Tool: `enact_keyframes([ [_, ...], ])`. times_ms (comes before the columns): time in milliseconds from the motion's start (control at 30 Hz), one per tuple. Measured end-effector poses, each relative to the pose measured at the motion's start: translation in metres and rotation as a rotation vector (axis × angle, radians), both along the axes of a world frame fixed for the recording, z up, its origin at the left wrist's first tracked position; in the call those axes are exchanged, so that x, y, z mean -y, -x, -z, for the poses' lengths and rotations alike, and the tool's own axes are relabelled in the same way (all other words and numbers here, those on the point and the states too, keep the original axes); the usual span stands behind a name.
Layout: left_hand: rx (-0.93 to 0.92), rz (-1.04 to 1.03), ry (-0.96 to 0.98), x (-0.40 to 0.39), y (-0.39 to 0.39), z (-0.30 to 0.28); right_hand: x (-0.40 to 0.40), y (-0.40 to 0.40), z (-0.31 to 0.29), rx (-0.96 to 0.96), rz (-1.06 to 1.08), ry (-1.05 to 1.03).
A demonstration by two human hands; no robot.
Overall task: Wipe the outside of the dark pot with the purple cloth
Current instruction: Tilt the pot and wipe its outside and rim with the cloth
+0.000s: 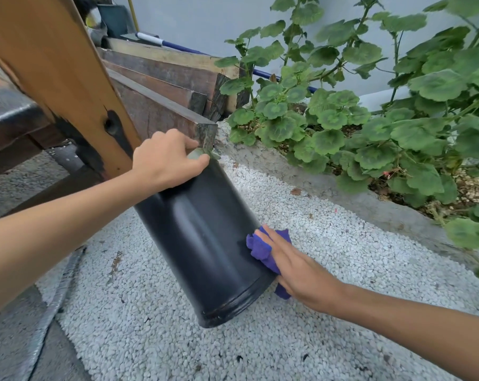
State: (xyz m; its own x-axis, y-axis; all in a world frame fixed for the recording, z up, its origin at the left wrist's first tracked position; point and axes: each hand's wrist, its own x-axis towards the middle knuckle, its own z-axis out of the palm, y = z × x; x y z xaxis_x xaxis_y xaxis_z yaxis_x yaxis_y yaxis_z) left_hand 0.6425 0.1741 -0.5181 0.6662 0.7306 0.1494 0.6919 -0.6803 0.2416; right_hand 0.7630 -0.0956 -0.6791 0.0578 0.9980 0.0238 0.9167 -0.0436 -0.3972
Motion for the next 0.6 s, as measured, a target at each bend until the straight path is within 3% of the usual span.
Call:
enact_keyframes([
  [167, 0.092, 0.001, 0.021, 0.017, 0.021, 0.000, 0.011, -0.037, -0.021, 0.078, -0.084, 0.060],
  [400, -0.048, 0.227, -0.272, 0.029, 0.030, 0.019, 0.040, -0.036, -0.006, 0.201, -0.163, 0.080],
  [600, -0.118, 0.294, 0.129, 0.013, 0.028, 0.034, 0.033, -0.024, 0.013, 0.296, -0.154, -0.102],
])
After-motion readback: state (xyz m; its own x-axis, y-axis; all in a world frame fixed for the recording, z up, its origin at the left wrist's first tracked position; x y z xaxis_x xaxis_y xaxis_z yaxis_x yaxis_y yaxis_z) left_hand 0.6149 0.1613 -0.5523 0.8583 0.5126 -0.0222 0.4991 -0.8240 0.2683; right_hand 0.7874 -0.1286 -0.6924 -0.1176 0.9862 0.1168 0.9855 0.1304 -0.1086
